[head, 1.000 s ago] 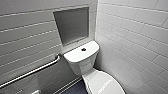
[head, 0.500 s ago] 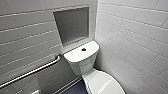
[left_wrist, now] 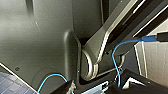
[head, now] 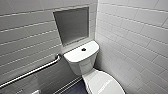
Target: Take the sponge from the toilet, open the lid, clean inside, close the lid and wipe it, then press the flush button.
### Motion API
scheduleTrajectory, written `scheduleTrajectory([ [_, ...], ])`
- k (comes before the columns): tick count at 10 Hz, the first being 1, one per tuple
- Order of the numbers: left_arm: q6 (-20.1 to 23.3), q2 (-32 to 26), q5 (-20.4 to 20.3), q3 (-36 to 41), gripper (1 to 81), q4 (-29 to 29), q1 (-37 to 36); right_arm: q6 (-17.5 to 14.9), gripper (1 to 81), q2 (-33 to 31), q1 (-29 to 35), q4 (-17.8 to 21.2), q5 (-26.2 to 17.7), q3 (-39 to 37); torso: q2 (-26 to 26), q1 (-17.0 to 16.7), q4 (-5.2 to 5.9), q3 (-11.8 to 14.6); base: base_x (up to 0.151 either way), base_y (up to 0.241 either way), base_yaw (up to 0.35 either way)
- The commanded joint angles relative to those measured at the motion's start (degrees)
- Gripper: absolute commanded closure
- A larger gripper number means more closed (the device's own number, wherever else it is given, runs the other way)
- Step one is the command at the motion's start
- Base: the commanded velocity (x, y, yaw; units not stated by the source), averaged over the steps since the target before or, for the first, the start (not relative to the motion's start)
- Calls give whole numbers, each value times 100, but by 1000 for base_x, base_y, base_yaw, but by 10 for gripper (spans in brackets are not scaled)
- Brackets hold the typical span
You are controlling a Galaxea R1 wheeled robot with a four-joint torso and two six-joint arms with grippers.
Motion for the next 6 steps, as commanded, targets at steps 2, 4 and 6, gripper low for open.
scheduleTrajectory([
  [2,102,-28,331,99,10,24,128,-9,811,-854,1833,618,-755,1032,0,0,0,0,0,0,0],
  [4,102,7,331,64,10,24,172,-9,811,-863,2657,853,-1193,1024,-573,369,0,0,0,0,0],
  [6,102,16,331,55,10,7,190,-9,811,-732,3265,1039,-1535,918,-52,28,0,0,0,0,0],
])
